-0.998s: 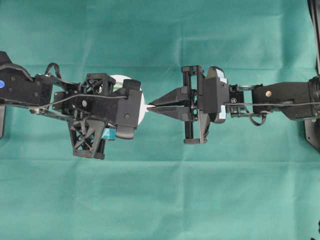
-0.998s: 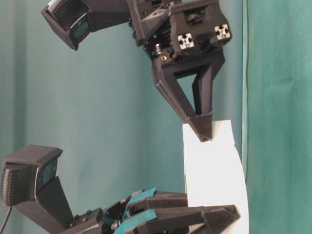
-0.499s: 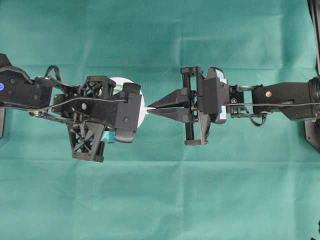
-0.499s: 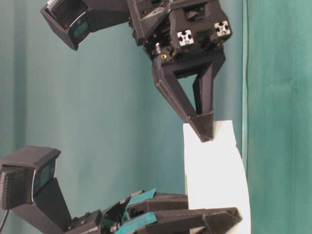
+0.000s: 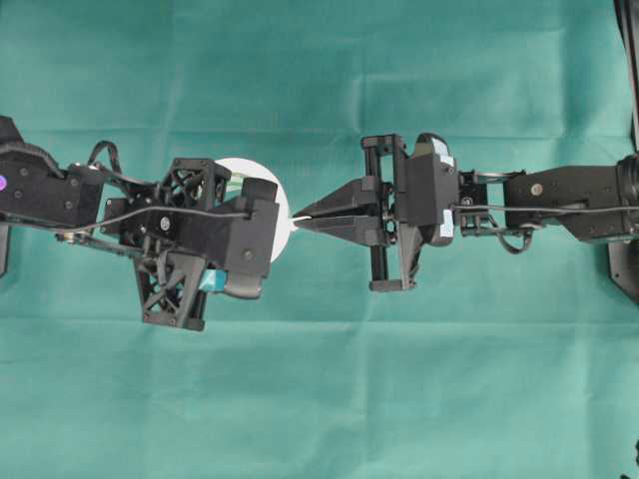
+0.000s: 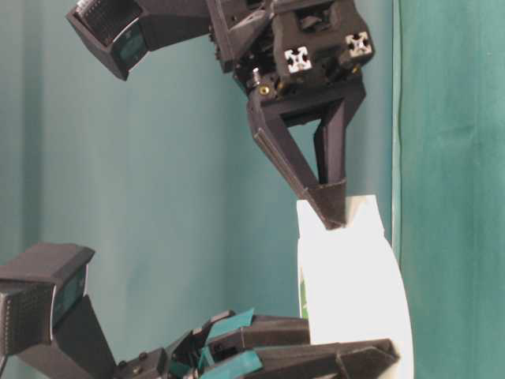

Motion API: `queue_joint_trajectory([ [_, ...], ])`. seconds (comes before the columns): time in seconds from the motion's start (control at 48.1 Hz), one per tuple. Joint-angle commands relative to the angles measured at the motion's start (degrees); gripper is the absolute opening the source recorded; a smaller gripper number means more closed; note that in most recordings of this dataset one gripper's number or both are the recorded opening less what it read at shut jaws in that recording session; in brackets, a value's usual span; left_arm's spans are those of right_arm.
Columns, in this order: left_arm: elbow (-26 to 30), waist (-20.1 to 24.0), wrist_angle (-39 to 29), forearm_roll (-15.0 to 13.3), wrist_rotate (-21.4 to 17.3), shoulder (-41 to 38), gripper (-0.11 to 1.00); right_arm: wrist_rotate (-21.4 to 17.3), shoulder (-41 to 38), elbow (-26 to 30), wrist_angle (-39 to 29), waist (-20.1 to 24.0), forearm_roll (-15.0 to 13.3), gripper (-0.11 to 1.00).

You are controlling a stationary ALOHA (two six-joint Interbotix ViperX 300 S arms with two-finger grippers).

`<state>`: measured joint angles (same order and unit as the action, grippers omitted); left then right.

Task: Peel off the duct tape with your right arm.
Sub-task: 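Pinch the loose tape end with the right gripper, then pull the roll away with the left gripper, unspooling tape from the right gripper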

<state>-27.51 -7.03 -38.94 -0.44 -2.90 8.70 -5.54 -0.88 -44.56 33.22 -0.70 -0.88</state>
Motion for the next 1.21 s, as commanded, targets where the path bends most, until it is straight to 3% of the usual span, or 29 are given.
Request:
queue_joint_trajectory([
  [0.0,0.7,-1.7,0.3,-0.2,-0.3,1.1,0.22,-0.1,1.2,0.3,0.4,-1.1,0.4,-0.09],
  [1.186,0.4,-4.9,0.3,-0.2,-0.1,1.1,0.22,-0.1,1.2,-1.1,0.2,-4.6,1.2,-0.09],
])
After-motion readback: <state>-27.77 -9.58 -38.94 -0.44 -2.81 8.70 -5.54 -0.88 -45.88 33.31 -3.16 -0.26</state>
